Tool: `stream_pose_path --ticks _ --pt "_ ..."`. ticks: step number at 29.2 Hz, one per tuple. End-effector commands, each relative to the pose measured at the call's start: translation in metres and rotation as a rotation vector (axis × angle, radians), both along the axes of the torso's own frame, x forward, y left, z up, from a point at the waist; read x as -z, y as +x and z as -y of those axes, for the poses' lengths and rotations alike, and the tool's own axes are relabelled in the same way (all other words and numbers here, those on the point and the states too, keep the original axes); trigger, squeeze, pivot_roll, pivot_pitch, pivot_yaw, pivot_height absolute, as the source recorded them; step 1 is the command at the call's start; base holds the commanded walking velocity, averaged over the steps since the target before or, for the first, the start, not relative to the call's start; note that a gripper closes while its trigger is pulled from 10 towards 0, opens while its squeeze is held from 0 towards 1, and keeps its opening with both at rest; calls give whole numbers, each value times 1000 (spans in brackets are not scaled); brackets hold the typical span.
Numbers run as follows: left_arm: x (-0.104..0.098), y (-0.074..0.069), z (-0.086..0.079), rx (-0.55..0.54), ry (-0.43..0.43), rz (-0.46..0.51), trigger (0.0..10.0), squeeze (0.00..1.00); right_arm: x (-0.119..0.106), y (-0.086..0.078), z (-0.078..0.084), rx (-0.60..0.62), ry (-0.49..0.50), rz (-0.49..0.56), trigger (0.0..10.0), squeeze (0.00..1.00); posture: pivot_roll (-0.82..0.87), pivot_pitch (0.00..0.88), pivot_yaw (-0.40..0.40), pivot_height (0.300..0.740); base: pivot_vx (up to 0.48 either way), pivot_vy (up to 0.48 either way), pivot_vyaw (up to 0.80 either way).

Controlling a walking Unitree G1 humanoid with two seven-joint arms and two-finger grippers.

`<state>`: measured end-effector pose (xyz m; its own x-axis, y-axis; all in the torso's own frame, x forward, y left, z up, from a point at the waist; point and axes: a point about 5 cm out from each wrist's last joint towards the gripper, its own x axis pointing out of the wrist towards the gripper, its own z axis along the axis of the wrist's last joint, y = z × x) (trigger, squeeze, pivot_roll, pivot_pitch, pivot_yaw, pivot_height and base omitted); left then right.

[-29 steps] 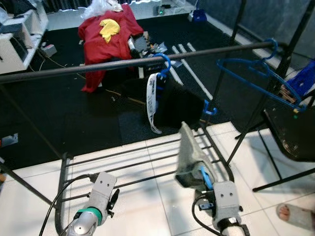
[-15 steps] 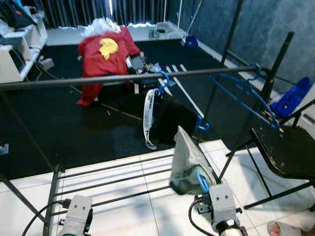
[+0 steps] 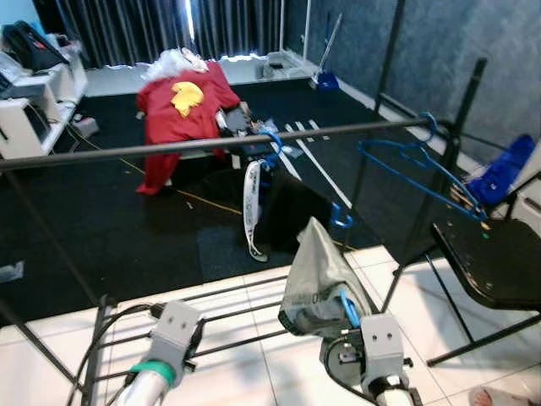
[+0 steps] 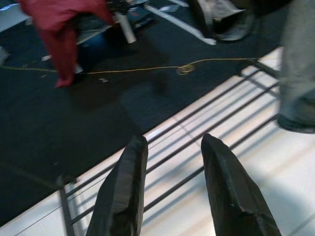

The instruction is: Hang hanger

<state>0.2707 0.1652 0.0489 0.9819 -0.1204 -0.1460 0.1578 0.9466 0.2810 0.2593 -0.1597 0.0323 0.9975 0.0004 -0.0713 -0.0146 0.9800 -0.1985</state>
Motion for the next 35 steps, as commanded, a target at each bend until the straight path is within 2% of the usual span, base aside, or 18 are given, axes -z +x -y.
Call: stream_pose_path --ticks 1,10,22,28,29,35 --pt "5 -3 -3 -12 7 -28 10000 0 -2 2 -5 -16 11 19 10000 0 -248 0 67 740 0 0 800" --pt "-1 -1 -4 27 46 -11 10000 0 -1 0 -9 -30 50 26 10000 0 -243 0 75 740 0 0 800" --pt "-5 2 0 31 43 -3 10000 0 -4 4 -14 -38 60 45 10000 0 -238 0 94 740 0 0 792" --pt "-9 5 3 47 43 8 10000 0 -14 11 -15 -27 81 79 10000 0 -241 1 101 740 0 0 0" --pt "-11 9 7 53 45 12 10000 0 -17 15 -15 -32 92 91 10000 0 -245 5 106 740 0 0 0" --pt "-13 14 11 74 49 17 10000 0 -16 16 -18 -31 104 83 10000 0 -261 23 121 740 0 0 0"
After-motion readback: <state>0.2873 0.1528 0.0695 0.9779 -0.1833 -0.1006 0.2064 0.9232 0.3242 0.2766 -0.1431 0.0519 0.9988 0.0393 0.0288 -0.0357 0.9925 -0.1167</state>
